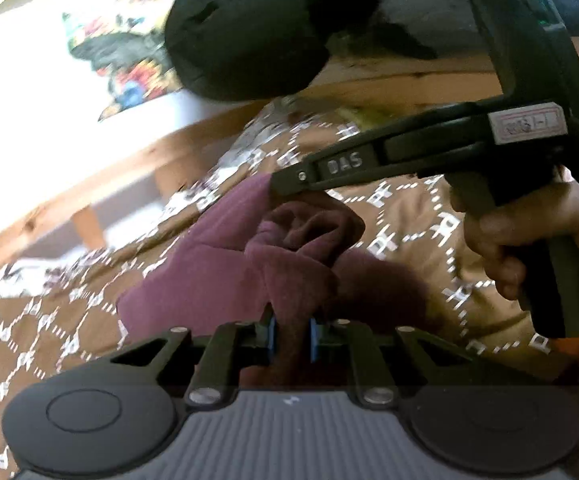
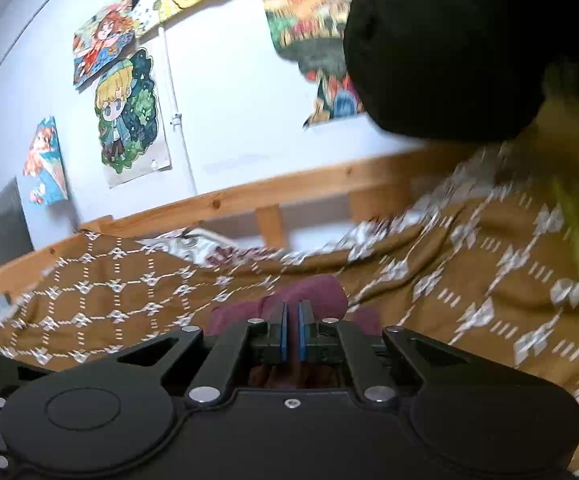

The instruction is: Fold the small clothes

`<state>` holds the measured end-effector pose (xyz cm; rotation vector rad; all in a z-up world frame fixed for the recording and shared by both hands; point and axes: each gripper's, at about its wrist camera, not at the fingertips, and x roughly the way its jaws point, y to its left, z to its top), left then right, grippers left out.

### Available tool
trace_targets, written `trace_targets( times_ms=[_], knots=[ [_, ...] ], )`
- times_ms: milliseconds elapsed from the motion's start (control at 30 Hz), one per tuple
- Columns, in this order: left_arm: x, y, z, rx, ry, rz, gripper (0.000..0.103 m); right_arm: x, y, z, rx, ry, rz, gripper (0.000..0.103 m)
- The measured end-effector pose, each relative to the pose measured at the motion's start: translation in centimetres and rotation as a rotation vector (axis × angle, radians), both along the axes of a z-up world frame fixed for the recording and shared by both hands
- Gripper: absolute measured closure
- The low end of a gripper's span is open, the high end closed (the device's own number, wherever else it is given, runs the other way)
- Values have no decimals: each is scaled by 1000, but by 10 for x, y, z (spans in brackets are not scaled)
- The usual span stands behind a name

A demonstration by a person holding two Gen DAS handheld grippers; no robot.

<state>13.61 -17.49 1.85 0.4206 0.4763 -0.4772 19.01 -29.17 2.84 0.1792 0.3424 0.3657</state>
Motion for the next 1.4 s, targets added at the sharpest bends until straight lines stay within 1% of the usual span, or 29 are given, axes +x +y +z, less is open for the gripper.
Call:
trace_targets(
  times_ms=[67, 167, 333, 533, 633, 767, 933, 1100, 1200, 1233, 1267, 1333, 1400],
  knots=[
    [3, -8, -1, -5, 2, -21, 87, -2, -6, 5, -48, -15, -21, 98],
    [3, -15, -6, -11, 17, -32, 87, -4, -17, 5, -93, -6, -48, 98],
    [-3, -19, -14, 0, 29, -41, 87, -5, -32, -4, -96, 36, -77, 99],
    [-2, -19, -18, 9, 55, -51, 87, -7, -33, -10, -119, 64, -92, 99],
    [-4, -20, -22, 27, 63, -65, 87, -8, -33, -16, -135, 99, -108, 99],
    [-10, -20, -28, 58, 59, -84, 85, -5, -38, -28, -134, 167, -130, 99],
    [-13, -20, -34, 71, 74, -92, 83, 1, -45, -44, -83, 231, -145, 99],
    [-17, -20, -37, 91, 70, -100, 81, 2, -45, -46, -87, 243, -142, 98],
    [-19, -18, -37, 73, 88, -92, 78, 5, -46, -50, -68, 270, -130, 94],
    [-19, -17, -37, 61, 95, -89, 77, 6, -47, -50, -60, 276, -131, 88],
    [-19, -16, -36, 50, 104, -88, 74, 7, -47, -50, -54, 278, -137, 81],
    [-20, -12, -32, 11, 125, -87, 67, 7, -49, -48, -45, 274, -141, 80],
    [-20, -8, -28, -26, 153, -95, 58, 8, -51, -46, -36, 269, -148, 72]
  ],
)
